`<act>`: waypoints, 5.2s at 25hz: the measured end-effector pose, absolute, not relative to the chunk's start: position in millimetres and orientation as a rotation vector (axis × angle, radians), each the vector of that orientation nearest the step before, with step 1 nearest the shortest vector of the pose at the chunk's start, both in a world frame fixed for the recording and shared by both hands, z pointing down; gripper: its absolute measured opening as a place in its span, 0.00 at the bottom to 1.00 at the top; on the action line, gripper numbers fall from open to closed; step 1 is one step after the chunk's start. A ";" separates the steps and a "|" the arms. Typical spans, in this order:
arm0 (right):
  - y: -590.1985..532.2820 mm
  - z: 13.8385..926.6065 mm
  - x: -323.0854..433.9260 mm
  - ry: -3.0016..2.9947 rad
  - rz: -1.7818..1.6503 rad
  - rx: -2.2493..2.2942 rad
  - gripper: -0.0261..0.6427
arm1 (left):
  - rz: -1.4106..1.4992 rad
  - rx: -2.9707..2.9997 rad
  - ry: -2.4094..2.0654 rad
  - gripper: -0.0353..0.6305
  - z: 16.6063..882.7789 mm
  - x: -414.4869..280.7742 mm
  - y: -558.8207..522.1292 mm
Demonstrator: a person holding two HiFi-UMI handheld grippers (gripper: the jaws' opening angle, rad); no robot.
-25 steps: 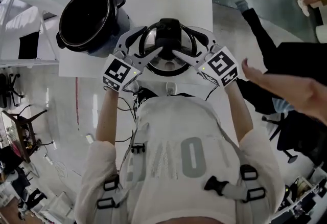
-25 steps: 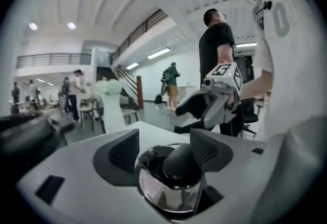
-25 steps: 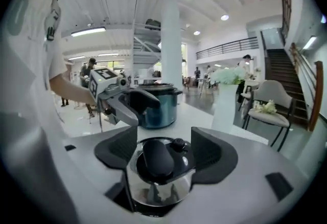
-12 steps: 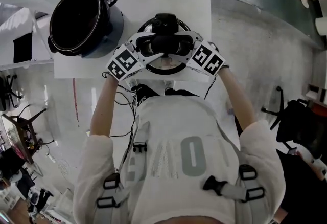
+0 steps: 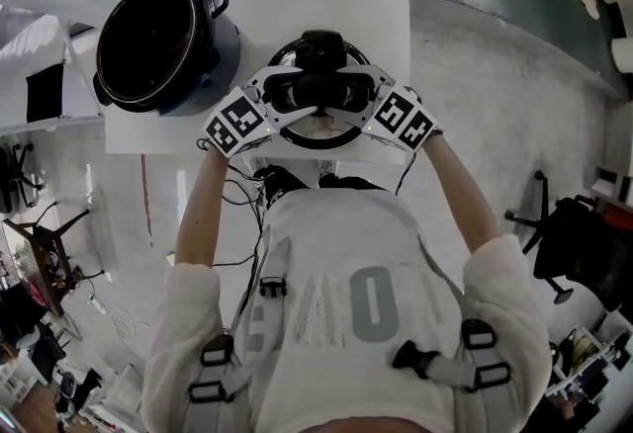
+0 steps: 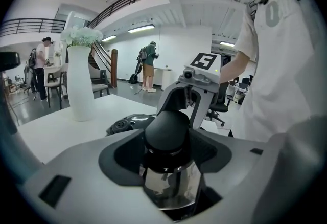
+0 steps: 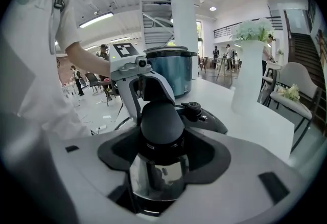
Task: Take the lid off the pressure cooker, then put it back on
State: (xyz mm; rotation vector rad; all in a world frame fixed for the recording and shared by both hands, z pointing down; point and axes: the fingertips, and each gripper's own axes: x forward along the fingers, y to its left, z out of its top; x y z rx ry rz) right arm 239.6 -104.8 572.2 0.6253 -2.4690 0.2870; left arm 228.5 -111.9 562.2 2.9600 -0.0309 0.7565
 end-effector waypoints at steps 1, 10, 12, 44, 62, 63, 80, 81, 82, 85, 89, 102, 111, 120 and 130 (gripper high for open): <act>-104.8 572.0 239.5 -2.470 0.276 0.625 0.44 | 0.767 2.954 -0.032 0.46 562.3 228.1 -112.2; -89.2 525.2 258.4 -2.515 0.177 0.675 0.44 | 0.820 2.945 -0.035 0.45 519.3 246.1 -95.7; -88.9 496.8 262.7 -2.529 0.124 0.668 0.44 | 0.819 2.984 -0.082 0.45 490.0 251.3 -94.7; -244.2 318.2 4.3 -2.651 -0.134 0.720 0.44 | 0.864 3.183 -0.256 0.45 309.0 -6.9 -247.8; -275.9 366.0 -25.2 -2.614 0.156 0.657 0.44 | 0.752 3.041 -0.126 0.45 357.2 -37.2 -281.4; -276.5 366.3 -24.9 -2.615 0.162 0.645 0.44 | 0.744 3.040 -0.124 0.45 357.3 -37.0 -282.1; -273.2 370.0 -20.8 -2.499 0.327 0.658 0.43 | 0.627 3.026 -0.022 0.45 357.0 -34.1 -280.5; -273.2 370.2 -21.2 -2.504 0.330 0.629 0.43 | 0.646 3.012 -0.047 0.45 357.3 -34.4 -280.6; -273.6 370.2 -21.7 -2.507 0.325 0.598 0.43 | 0.666 2.998 -0.077 0.45 357.5 -34.9 -281.0; -275.6 370.1 -23.9 -2.520 0.283 0.498 0.43 | 0.677 2.976 -0.165 0.45 357.8 -37.5 -282.3; -277.2 370.3 -24.4 -2.493 0.253 0.374 0.43 | 0.627 2.976 -0.263 0.45 356.7 -39.2 -283.0; -279.9 372.2 -19.6 -2.467 0.233 0.017 0.45 | 0.609 2.920 -0.479 0.43 356.3 -40.9 -277.1; -286.0 368.1 -17.0 -2.439 0.095 0.171 0.47 | 0.654 2.917 -0.534 0.42 356.8 -47.8 -273.5; -281.8 355.9 -12.9 -2.460 0.018 0.304 0.42 | 0.572 2.929 -0.590 0.47 354.1 -55.8 -277.5; -306.7 273.1 24.2 -2.625 -0.108 1.081 0.16 | 0.059 2.886 -1.421 0.21 242.0 -118.5 -306.6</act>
